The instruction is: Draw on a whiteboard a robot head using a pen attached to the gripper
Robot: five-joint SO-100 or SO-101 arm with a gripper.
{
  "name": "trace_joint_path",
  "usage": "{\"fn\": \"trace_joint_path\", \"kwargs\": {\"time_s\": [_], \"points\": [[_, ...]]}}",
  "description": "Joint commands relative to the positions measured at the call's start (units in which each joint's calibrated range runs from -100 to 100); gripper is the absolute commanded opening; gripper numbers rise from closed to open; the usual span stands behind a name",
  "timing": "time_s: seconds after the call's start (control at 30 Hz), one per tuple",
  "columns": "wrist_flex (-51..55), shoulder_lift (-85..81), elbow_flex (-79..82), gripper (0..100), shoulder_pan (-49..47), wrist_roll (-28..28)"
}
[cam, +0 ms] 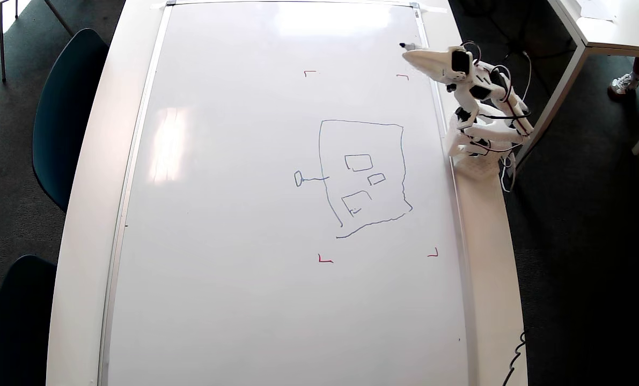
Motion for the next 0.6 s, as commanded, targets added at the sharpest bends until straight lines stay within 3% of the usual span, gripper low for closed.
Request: {"fn": "trace_joint_path", "kwargs": {"time_s": [0.0,0.23,0.57], "points": [[-15.6,-0.9,3.0,1,3.5,0.1],[-40.1,-0.9,8.1,1,4.3,0.1],[-86.2,-0.9,22.1,1,0.3,0.1]]}}
